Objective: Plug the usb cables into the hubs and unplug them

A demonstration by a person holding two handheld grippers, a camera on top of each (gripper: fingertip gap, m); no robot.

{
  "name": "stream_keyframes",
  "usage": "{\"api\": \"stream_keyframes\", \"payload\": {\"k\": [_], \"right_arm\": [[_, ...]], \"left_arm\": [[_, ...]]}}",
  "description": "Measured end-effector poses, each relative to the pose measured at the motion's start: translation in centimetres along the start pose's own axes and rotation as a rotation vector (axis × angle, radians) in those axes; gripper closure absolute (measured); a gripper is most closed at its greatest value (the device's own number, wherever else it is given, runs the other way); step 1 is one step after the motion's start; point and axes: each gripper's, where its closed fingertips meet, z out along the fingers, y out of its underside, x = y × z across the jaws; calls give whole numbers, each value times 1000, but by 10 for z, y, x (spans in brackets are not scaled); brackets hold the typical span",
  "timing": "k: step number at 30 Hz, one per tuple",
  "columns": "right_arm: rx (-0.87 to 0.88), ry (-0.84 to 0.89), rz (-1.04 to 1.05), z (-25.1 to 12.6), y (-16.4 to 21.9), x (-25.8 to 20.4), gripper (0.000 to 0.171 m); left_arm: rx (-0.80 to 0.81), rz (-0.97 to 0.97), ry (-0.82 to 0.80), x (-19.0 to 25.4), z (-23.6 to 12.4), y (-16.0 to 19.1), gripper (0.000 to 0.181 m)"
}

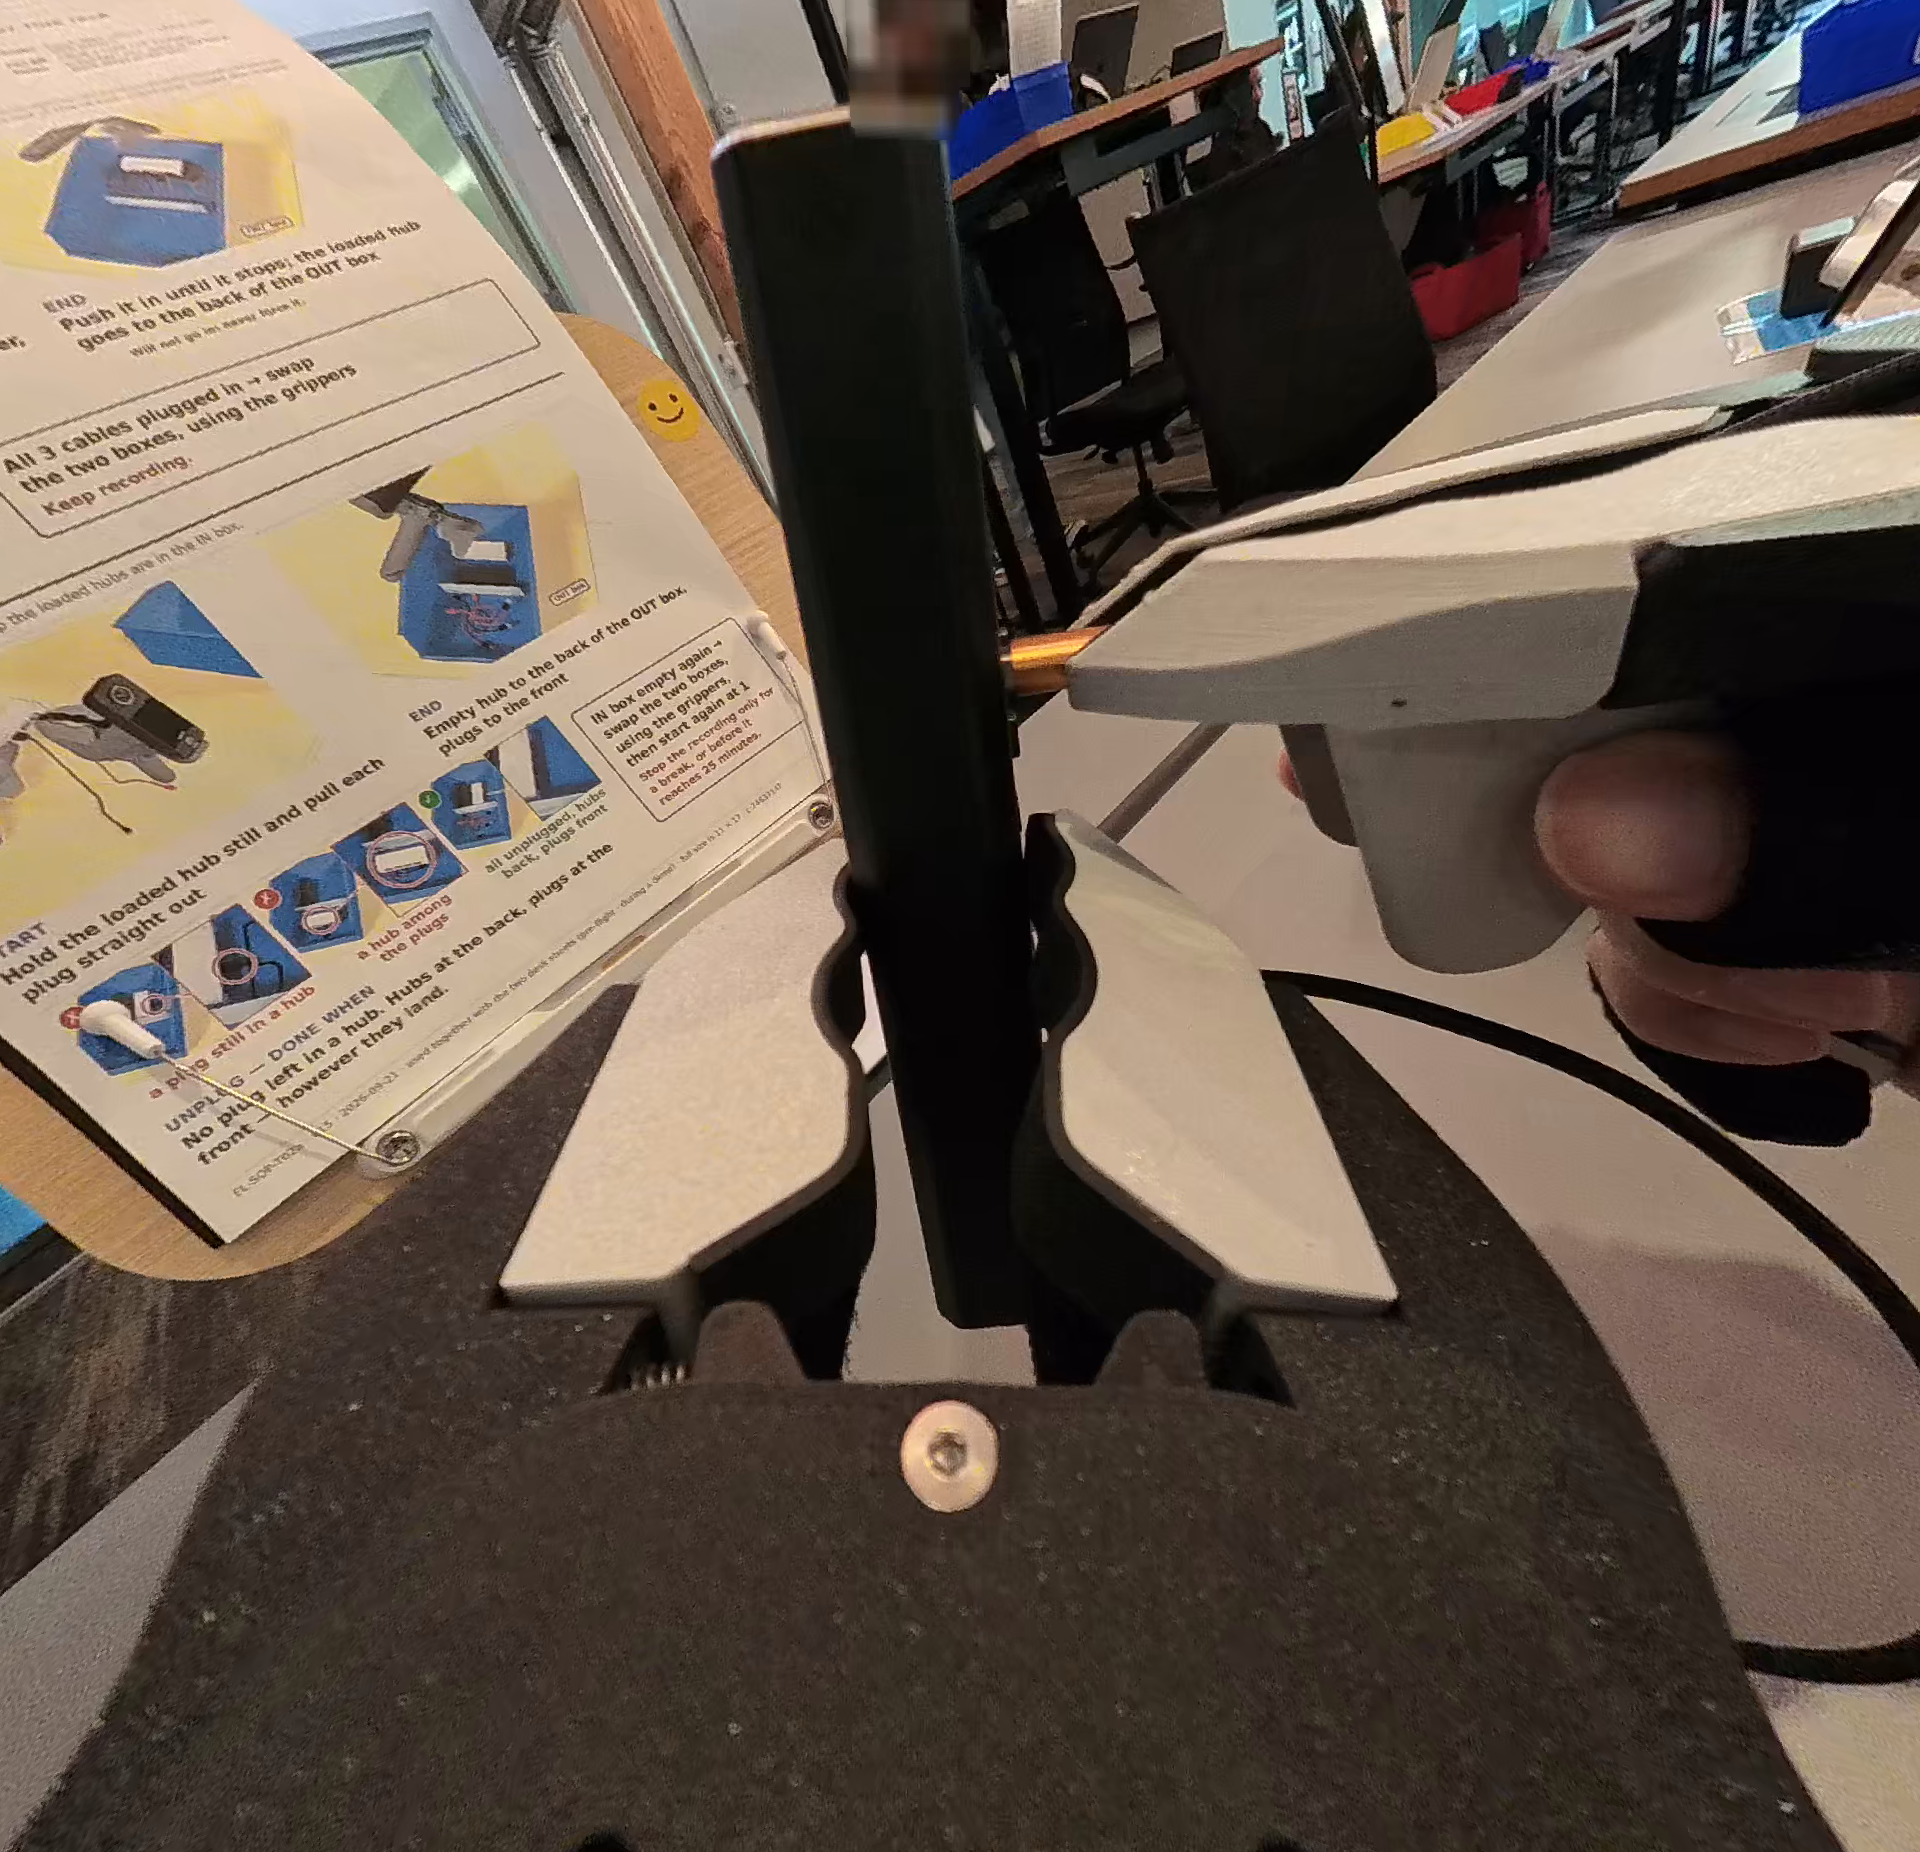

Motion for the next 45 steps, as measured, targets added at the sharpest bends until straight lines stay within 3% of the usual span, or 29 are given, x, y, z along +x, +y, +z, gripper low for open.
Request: {"api": "stream_keyframes", "payload": {"k": [1, 21, 25, 31, 34, 39, 45], "right_arm": [[1, 1, 2, 0, 0, 0, 156], [-51, -19, -161, 4, 4, -8, 156], [-57, -7, -184, 4, 4, -7, 156], [-65, -4, -186, 5, 7, -5, 156], [-69, 2, -197, 5, 8, -4, 156], [-142, -22, -262, 9, 16, -6, 155], [-167, -78, -291, 5, 9, -11, 155]], "left_arm": [[-4, 11, -8, -1, 0, 0, 153], [41, -211, 184, 7, 2, -5, 148], [-2, -231, 199, 10, 4, -1, 137], [-95, -501, 331, 17, 8, 11, 126], [-82, -595, 428, 26, 7, 9, 142], [-144, -461, 347, 22, 9, 18, 150], [-112, -292, 226, 10, 4, 8, 152]]}}
